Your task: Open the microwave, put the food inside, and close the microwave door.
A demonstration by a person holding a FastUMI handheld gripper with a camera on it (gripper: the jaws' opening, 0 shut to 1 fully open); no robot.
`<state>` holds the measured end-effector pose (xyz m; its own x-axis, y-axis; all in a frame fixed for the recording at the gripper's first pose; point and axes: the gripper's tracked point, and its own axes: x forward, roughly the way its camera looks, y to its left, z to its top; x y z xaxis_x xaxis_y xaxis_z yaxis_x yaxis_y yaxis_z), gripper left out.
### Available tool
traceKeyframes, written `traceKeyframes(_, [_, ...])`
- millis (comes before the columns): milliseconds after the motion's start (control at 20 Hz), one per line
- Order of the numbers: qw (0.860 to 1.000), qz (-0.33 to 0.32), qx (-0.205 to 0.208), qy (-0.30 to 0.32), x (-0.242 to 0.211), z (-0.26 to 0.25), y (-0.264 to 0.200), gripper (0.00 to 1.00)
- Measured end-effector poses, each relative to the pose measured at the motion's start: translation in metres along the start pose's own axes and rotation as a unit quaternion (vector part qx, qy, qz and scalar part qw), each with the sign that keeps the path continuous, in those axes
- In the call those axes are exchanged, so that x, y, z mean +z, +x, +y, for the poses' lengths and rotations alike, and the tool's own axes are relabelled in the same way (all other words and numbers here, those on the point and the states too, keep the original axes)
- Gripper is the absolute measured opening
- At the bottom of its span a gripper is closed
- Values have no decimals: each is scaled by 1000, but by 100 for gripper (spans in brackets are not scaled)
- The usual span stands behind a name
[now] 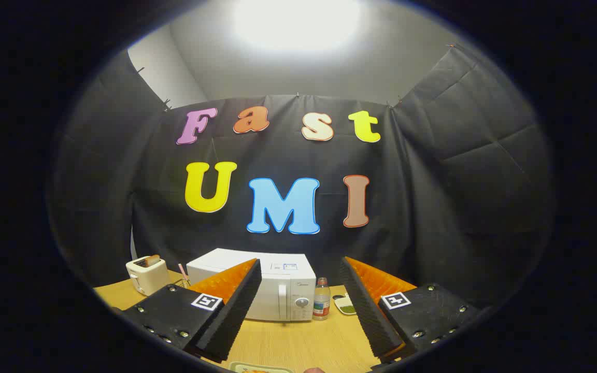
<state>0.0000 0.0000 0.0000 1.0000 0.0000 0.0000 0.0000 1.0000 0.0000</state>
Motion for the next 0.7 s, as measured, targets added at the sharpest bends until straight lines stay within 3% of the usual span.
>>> traceKeyframes(700, [1000,-3,10,12,-1,2,17,96])
